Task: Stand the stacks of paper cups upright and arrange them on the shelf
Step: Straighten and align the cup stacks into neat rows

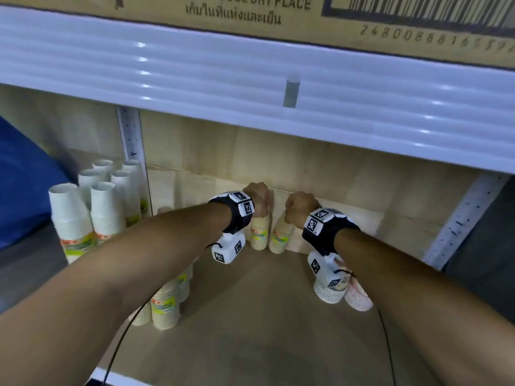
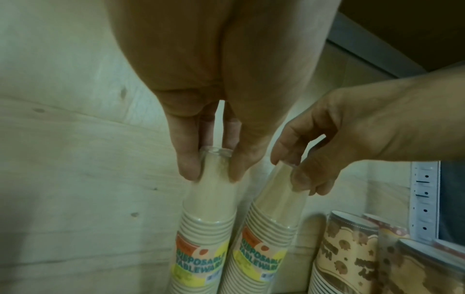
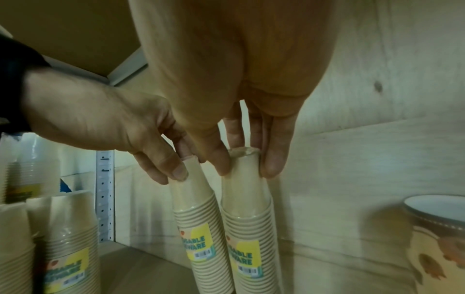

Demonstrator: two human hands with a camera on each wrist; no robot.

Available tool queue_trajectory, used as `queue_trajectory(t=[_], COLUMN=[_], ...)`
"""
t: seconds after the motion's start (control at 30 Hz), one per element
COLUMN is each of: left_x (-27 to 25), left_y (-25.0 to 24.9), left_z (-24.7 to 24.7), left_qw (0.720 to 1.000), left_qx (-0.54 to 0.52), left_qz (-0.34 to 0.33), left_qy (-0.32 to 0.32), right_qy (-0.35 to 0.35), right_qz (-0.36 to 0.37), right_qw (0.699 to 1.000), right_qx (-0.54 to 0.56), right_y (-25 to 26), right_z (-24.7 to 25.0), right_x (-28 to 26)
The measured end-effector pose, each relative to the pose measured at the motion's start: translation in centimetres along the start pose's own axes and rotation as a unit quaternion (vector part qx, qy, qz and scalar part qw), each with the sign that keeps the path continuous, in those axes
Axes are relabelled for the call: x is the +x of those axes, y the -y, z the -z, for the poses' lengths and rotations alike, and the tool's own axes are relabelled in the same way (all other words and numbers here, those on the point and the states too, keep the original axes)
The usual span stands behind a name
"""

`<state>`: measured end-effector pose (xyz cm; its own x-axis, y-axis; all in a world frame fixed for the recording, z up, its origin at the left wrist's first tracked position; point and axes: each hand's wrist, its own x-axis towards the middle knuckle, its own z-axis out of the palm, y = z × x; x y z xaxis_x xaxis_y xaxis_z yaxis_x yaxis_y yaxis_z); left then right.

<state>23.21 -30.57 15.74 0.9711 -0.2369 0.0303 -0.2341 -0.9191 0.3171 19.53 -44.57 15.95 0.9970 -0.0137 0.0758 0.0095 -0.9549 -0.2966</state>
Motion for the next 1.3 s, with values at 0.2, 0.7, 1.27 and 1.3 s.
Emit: queue_trajectory(t=[0.2, 0.7, 1.27, 1.3], left_x=[1.7, 3.7, 0.3, -0.3], left_y=[0.6, 0.7, 2.3, 2.3], left_z=[-0.9, -2.4, 2.4, 2.9], left_qw=[1.000, 0.999, 0.997, 0.998], left_qx=[0.001, -0.016, -0.072, -0.059], left_qz=[-0.025, -0.029, 0.013, 0.013], left_qy=[0.005, 0.005, 0.031, 0.032], right_qy=[0.015, -0.009, -0.023, -0.019], right_qz=[0.012, 0.032, 0.040, 0.049], right_qw=[1.000, 0.999, 0.999, 0.999], right_qx=[0.001, 0.029, 0.015, 0.014], right_y=[-0.5, -1.2, -0.1, 0.3], right_z=[-1.6, -4.0, -1.1, -0.8], right_x=[2.0, 4.9, 2.5, 2.1])
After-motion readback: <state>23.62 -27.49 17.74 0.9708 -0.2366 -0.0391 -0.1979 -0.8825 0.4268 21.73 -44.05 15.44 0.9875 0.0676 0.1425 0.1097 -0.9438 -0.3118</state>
